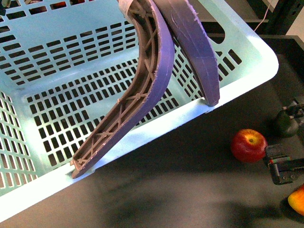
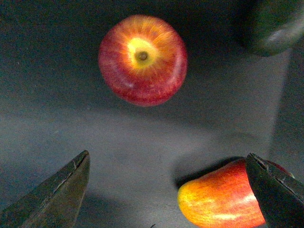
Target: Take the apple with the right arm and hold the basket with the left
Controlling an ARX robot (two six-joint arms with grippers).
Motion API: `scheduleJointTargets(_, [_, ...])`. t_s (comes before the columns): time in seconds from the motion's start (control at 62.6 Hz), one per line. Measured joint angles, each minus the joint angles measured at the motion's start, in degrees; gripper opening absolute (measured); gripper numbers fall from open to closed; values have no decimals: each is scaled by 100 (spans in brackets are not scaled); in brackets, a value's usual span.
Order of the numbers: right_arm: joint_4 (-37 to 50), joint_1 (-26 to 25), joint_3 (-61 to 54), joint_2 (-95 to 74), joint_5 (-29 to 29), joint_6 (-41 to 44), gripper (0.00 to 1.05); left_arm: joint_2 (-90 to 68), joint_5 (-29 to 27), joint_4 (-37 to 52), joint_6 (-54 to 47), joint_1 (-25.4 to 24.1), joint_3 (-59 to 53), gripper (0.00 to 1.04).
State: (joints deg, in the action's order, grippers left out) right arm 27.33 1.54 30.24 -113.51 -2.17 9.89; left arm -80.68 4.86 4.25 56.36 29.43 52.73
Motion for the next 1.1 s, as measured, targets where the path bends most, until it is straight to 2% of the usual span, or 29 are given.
scheduleJointTargets(0.431, [-398,140,1215,-1047,-37,83,96,0,0,0,0,0,2,15])
scheduleJointTargets(1.101, [-715,343,2288,-2146,-149,-22,96,0,0,0,0,0,0,15])
